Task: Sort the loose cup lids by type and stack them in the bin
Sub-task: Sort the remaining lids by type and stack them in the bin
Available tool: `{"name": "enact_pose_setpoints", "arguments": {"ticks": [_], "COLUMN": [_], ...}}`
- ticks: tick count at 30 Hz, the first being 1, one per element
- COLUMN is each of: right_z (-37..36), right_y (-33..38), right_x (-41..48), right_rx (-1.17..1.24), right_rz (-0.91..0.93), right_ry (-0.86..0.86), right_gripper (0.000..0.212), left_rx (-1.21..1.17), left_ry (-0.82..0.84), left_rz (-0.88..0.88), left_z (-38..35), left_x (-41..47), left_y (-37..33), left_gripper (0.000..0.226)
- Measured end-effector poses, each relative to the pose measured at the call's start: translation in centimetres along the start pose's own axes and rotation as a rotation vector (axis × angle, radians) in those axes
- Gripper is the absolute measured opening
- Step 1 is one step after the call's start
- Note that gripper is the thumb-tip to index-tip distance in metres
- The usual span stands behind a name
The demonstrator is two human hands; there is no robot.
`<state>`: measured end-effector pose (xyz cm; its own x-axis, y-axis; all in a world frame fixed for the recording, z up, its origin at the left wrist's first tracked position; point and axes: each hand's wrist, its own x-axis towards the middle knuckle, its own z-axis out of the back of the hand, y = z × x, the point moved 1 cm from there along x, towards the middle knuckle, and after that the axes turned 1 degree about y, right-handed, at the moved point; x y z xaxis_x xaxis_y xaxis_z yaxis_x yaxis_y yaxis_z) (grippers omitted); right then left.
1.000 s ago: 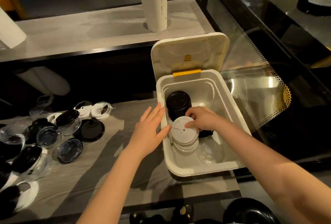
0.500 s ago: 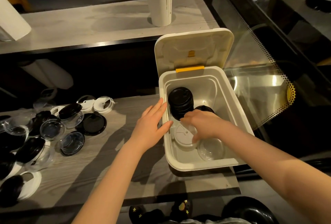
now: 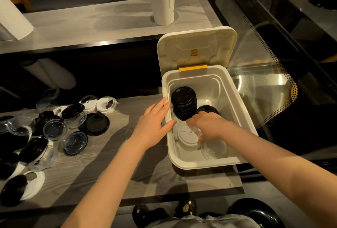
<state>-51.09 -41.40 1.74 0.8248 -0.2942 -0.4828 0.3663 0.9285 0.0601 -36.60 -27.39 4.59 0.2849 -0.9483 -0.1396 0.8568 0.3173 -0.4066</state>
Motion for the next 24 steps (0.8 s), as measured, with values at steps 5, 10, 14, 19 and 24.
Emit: {"name": "enact_pose_setpoints", "arguments": {"ticks": [5, 10, 14, 19, 24], "right_z": [4.2, 8.1, 9.7, 9.9, 9.2], "right_y": [0.8, 4.2, 8.9, 14.7, 21.1], "right_x": [-0.1, 0.6, 2.3, 6.4, 11.5], "right_rx": [0.203, 0.207, 0.192, 0.199, 0.247], "right_rz": [-0.092, -0.113, -0.061, 0.002, -0.041], "right_ry": [-0.267, -0.507, -0.586, -0.502, -0.375], "right_gripper": [0.056, 0.052, 0.056, 0.057, 0.052], "left_rx": [0.151, 0.291, 0.283, 0.270, 0.204], "left_ry": [0.001, -0.045, -0.058, -0.039, 0.077], "left_rz": [0.101, 0.224, 0.324, 0.403, 0.538], "left_z": [1.9, 4.9, 6.4, 7.5, 7.8], "left_x": [-0.4, -1.8, -3.9, -7.0, -9.8], "left_y": [1.0, 5.2, 9.8, 15.9, 23.9], "left_gripper": [0.067, 0.067, 0.066, 0.063, 0.063]}}
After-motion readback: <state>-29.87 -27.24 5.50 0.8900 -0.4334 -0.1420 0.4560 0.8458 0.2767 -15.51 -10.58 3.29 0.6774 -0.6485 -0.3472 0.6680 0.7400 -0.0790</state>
